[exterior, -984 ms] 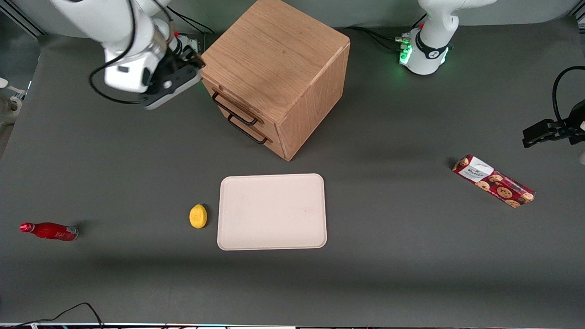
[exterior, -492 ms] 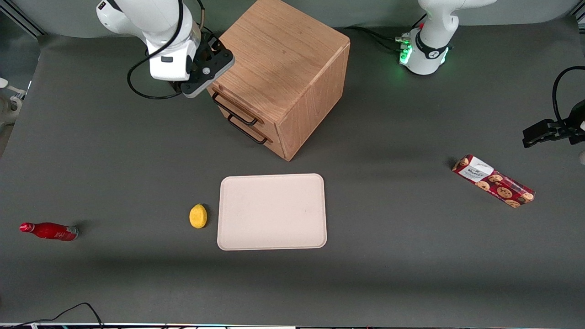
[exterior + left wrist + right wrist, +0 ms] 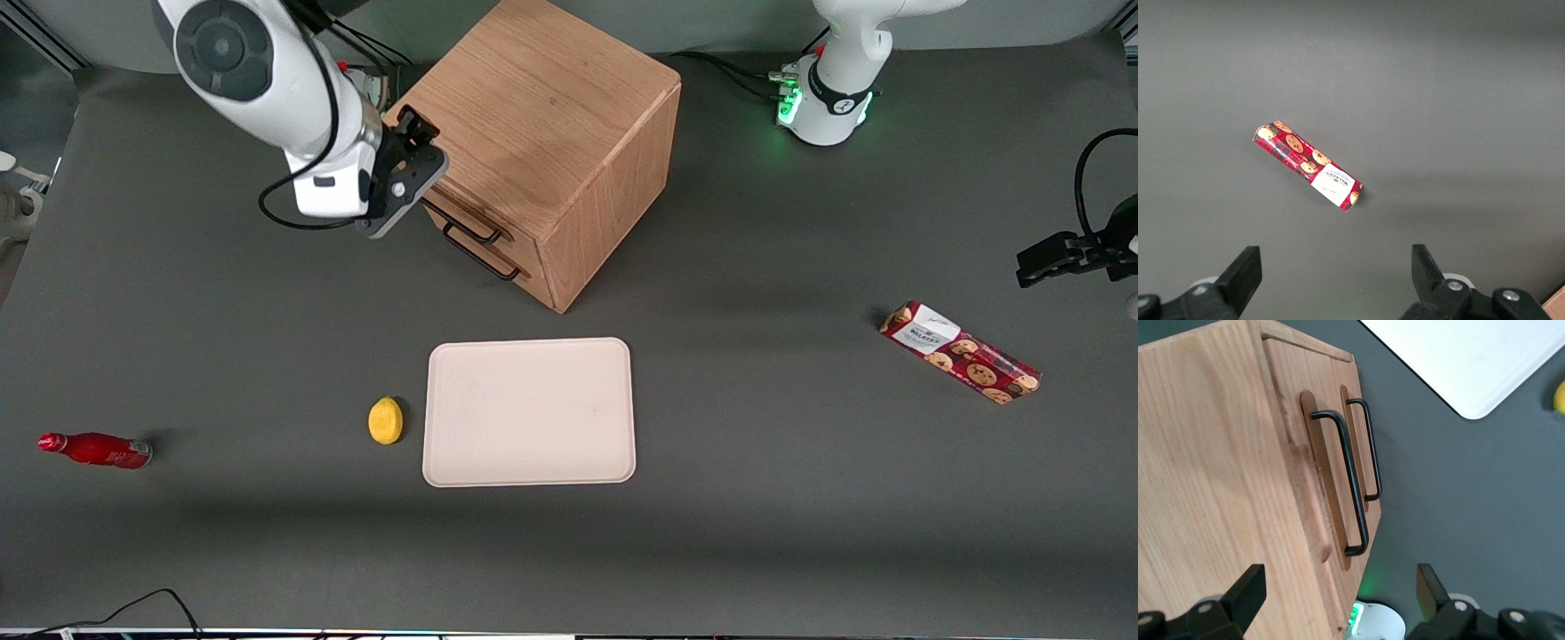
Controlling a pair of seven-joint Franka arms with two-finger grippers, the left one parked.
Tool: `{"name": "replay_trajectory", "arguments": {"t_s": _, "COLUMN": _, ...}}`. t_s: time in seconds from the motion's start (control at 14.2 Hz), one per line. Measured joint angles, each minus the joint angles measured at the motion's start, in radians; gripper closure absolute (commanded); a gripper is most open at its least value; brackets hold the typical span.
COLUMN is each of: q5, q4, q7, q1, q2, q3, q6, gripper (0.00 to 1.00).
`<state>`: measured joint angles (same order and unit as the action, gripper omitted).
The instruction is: Open upper drawer
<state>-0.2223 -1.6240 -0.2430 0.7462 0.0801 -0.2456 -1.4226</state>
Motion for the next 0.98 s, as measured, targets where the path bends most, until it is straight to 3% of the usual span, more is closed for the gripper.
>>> {"name": "replay_trajectory", "arguments": {"t_s": 0.42, "q5": -0.042, "q4": -0.130, "q7": -0.066, "q1": -0.006, "q2": 0.010, "q3": -0.011, "q6": -0.142, "gripper": 0.00}}
{"name": "replay_trajectory", "arguments": {"t_s": 0.98, "q5": -0.066, "q4": -0.184, "q7": -0.136, "q1": -0.009, "q2": 0.062, "q3": -0.020, "q6": -0.167, "gripper": 0.00}}
